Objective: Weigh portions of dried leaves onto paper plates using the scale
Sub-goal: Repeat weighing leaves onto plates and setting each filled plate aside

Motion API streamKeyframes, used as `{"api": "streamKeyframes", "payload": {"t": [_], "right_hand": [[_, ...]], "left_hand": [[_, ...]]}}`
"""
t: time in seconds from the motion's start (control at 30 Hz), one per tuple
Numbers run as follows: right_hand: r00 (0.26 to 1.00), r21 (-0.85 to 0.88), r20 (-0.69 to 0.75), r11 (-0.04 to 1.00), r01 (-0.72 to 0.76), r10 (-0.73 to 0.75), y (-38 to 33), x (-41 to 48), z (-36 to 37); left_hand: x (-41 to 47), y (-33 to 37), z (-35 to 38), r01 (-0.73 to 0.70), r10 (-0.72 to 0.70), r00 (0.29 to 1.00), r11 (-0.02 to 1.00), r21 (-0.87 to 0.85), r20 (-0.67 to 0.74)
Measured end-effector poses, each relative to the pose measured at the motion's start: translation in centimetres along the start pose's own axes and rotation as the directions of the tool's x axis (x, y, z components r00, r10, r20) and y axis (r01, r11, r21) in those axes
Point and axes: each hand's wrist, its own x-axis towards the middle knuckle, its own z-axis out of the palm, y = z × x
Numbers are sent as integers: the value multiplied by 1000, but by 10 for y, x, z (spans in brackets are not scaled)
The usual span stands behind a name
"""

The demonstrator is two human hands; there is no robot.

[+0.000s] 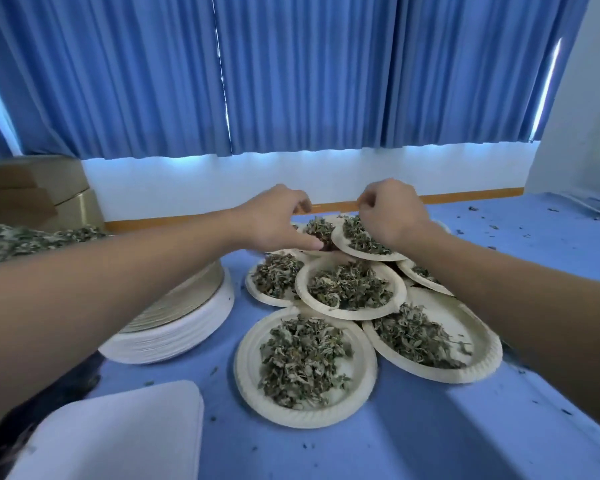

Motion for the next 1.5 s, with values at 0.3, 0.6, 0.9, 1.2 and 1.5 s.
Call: {"api": "streamKeyframes", "payload": {"t": [0.3,0.6,0.9,1.2,1.5], "right_hand": [[733,123,310,790,601,-605,-157,-73,31],[533,55,506,642,764,-678,-197,-88,44],[387,-185,514,342,921,-766,-197,-90,42],[416,-438,517,186,879,-748,-197,-92,35],[471,-450,414,275,850,-779,-191,-98,33]], "left_hand": [[-140,-73,-53,51,-56,991,998,44,125],[-204,-111,-53,-4,-2,998,996,91,59],[-207,-120,-53,-78,80,996,996,51,-33],[-211,-116,-57,-138,150,980,986,97,-132],[-216,-104,-69,-175,259,963,807,564,-71]]}}
